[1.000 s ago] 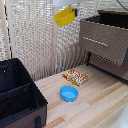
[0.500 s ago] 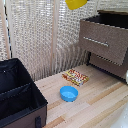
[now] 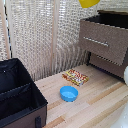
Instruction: Kindly move your gripper toward the top drawer's handle. With caution, hold the handle robustly using your gripper and pull open the top drawer. Let the handle go. Relocate your gripper to the bowl placed in the background. Gently hold the bowl using your gripper. Bring the gripper and the bowl to the ajar drawer. Softly release the bowl into it.
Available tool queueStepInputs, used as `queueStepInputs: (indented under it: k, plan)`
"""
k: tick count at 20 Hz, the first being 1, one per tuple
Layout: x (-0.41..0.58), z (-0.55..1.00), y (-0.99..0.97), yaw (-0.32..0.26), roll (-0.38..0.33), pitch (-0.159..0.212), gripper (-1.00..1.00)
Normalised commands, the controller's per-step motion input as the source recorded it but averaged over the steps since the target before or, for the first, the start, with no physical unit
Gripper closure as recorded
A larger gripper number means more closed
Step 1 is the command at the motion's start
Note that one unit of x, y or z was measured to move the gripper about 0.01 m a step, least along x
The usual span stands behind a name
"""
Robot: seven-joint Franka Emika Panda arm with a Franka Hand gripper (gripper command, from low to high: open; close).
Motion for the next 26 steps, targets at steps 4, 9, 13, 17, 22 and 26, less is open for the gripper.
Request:
queueStepInputs:
  k: [4, 9, 13, 17, 22, 26]
  plan:
    - [-0.324, 0.0, -1.0, 0.0, 0.035, 0.057, 1.0]
    - [-0.193, -0.22, -0.92, 0.0, 0.034, -0.031, 1.0]
    - [-0.255, -0.53, -0.38, 0.0, -0.042, -0.06, 1.0]
    - [-0.066, -0.23, 0.08, -0.01, -0.012, -0.005, -1.0]
    - [0.045, 0.05, -0.05, 0.0, 0.022, 0.011, -1.0]
    - [0.221, 0.29, -0.13, -0.008, 0.036, 0.031, -1.0]
